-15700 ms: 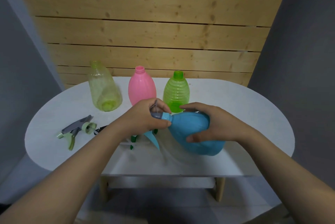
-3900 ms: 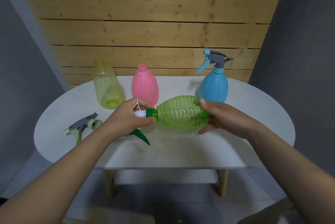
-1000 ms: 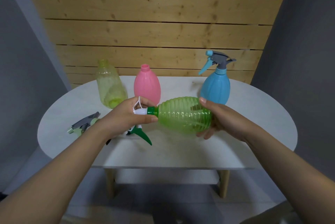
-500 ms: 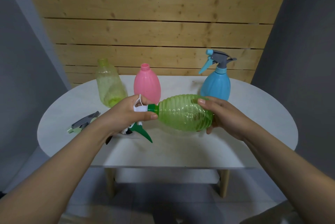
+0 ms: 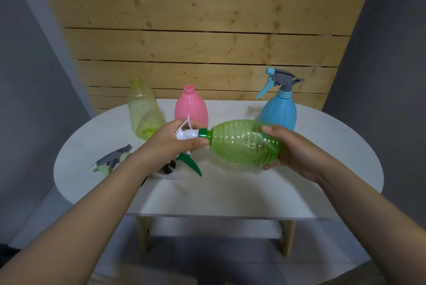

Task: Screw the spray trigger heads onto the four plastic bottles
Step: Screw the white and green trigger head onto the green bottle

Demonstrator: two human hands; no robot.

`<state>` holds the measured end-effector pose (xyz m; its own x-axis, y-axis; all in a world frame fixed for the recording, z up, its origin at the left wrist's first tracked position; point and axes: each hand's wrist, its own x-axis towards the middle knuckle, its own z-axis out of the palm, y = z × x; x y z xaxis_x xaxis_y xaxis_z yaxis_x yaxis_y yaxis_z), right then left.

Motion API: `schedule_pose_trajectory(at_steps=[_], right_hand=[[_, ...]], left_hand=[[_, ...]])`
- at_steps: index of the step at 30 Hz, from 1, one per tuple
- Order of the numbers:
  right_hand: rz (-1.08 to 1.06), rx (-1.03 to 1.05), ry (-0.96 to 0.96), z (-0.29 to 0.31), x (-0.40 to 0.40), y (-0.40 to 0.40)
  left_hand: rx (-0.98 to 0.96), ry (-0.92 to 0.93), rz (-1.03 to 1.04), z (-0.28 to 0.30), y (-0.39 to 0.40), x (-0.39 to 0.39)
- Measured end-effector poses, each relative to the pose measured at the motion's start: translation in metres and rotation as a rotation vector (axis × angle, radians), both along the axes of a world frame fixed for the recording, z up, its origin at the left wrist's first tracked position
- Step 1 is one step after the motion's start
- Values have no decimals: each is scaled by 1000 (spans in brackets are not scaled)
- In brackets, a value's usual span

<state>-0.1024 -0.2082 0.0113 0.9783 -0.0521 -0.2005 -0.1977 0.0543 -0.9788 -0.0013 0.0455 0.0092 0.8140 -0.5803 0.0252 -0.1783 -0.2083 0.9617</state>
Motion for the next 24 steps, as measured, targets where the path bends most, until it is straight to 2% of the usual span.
schedule_pose_trajectory(at_steps=[3, 7, 9, 12, 16, 21, 24], right_hand=[[-84, 89, -21, 4, -1, -6], [-116, 328, -47, -1, -2, 0], [-108, 450, -71, -5, -1, 9], [-96, 530, -94, -11, 3, 23], [-82, 329, -32, -16, 8, 29], [-173, -188, -38, -21, 15, 25], [-259, -255, -56, -23, 25, 23]], left_hand=[[-177, 142, 38, -1, -6, 2], [-385, 328, 23, 2, -20, -3], [-391, 371, 6, 3, -30, -8], [-275, 303, -26, 3, -45, -16], [-196, 188, 24, 2, -60, -16], [-158, 89, 144, -8, -77, -2], [-107, -35, 199, -16, -87, 7]])
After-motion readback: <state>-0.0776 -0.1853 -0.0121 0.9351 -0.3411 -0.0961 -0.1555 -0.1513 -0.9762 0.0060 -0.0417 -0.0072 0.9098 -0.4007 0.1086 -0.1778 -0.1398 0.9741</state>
